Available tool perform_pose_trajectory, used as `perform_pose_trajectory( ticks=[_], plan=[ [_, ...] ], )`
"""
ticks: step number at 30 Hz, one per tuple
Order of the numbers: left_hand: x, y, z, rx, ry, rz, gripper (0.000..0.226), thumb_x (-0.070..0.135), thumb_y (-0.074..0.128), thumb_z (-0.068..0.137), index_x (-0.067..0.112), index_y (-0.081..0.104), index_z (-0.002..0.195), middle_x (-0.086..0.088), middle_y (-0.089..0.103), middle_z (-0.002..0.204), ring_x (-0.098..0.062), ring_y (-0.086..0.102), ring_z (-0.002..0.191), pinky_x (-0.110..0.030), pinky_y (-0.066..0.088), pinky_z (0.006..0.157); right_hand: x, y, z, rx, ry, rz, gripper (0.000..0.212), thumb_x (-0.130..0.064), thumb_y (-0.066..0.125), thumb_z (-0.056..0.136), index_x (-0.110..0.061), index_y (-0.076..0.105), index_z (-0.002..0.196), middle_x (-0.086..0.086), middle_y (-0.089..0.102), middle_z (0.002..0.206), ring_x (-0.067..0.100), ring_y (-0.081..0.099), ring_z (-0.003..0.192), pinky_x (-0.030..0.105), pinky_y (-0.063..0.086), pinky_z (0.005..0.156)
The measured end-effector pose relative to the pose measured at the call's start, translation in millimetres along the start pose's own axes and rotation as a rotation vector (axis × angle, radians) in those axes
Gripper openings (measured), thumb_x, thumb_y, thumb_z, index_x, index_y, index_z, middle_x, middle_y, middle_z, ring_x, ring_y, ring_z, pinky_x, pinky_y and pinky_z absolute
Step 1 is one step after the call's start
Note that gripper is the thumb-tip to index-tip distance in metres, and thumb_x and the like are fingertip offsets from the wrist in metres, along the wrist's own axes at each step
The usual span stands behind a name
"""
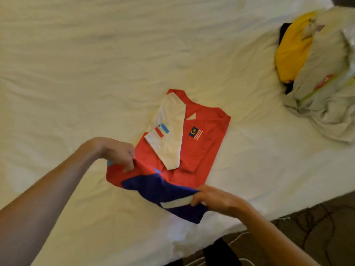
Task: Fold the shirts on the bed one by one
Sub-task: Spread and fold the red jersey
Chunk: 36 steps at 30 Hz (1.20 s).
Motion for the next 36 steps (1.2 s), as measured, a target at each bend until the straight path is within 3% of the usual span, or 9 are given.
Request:
perform_pose_trajectory(
  ticks=[4,8,12,17,22,28,31,33,36],
  plan=[
    [43,-91,28,0.317,0.154,-0.412,0.009,0.022,0.073,0.062,0.013,0.071,0.064,-0.003,0.062,0.064,-0.013,0.055,0.059,-0.020,0.041,0.053,-31,-110,11,0.287,-0.075,0.291,0.029,-0.008,0.056,0.077,-0.022,0.060,0.052,-0.007,0.051,0.054,0.005,0.047,0.051,0.017,0.037,0.047],
    [46,-132,91,0.879,0.164,-0.808,0.014,0.024,0.078,0.083,0.017,0.075,0.095,-0.004,0.066,0.083,-0.016,0.057,0.074,-0.027,0.043,0.065,-22,-196,46,0.718,-0.227,0.602,0.014,-0.007,0.059,0.090,-0.014,0.070,0.093,0.006,0.072,0.090,0.018,0.066,0.080,0.034,0.055,0.073],
    [27,-123,126,1.042,-0.071,-0.658,0.020,0.032,0.073,0.084,0.013,0.072,0.080,-0.004,0.069,0.080,-0.025,0.066,0.082,-0.032,0.041,0.062,5,-211,80,0.817,-0.147,0.620,0.003,-0.012,0.068,0.089,-0.010,0.070,0.091,0.012,0.074,0.097,0.029,0.070,0.094,0.045,0.059,0.083],
    [38,-150,123,1.181,0.011,-0.596,0.025,0.036,0.061,0.074,0.011,0.066,0.071,0.000,0.061,0.066,-0.020,0.057,0.070,-0.034,0.038,0.059,-6,-233,78,0.976,-0.202,0.365,0.017,-0.016,0.062,0.093,-0.021,0.065,0.077,-0.003,0.070,0.079,0.020,0.066,0.080,0.037,0.054,0.069],
    [30,-153,139,1.149,-0.071,-0.535,0.038,0.038,0.066,0.093,0.011,0.066,0.119,-0.007,0.067,0.110,-0.027,0.062,0.104,-0.038,0.049,0.092,-9,-235,73,1.128,-0.267,0.367,0.018,-0.023,0.066,0.094,-0.021,0.056,0.109,-0.003,0.062,0.108,0.013,0.061,0.100,0.031,0.056,0.081],
    [39,-124,131,1.199,-0.308,-0.295,0.049,0.038,0.064,0.089,0.010,0.054,0.129,-0.014,0.059,0.128,-0.031,0.056,0.112,-0.044,0.047,0.092,14,-172,74,0.975,-0.116,0.551,0.033,-0.045,0.070,0.088,-0.028,0.056,0.112,-0.010,0.065,0.103,0.005,0.067,0.087,0.013,0.052,0.059],
    [108,-134,132,1.330,0.067,0.039,0.060,0.009,0.063,0.075,0.008,0.051,0.134,-0.014,0.053,0.135,-0.035,0.049,0.125,-0.046,0.038,0.107,27,-147,78,0.851,-0.016,0.602,0.028,-0.049,0.069,0.087,-0.030,0.054,0.101,-0.011,0.066,0.090,0.002,0.068,0.068,0.008,0.044,0.045],
    [163,-135,153,1.045,0.295,0.182,0.073,0.004,0.059,0.068,0.014,0.047,0.140,-0.008,0.047,0.146,-0.029,0.038,0.139,-0.044,0.024,0.119,34,-133,82,0.763,0.000,0.649,0.025,-0.047,0.070,0.086,-0.032,0.054,0.098,-0.012,0.068,0.085,0.001,0.069,0.061,0.009,0.045,0.044],
    [217,-126,190,0.617,0.207,0.505,0.088,0.018,0.065,0.067,0.020,0.031,0.149,-0.002,0.036,0.150,-0.023,0.025,0.145,-0.052,0.005,0.123,44,-116,86,0.680,0.009,0.607,0.023,-0.047,0.071,0.086,-0.035,0.054,0.096,-0.014,0.069,0.086,0.000,0.069,0.064,0.011,0.049,0.051]
  ],
)
Point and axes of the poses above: each hand's wrist, its own z-axis towards the middle knuckle, its own y-axis out of the palm, x = y × z, the point moved 6 cm from there along z, towards the middle knuckle
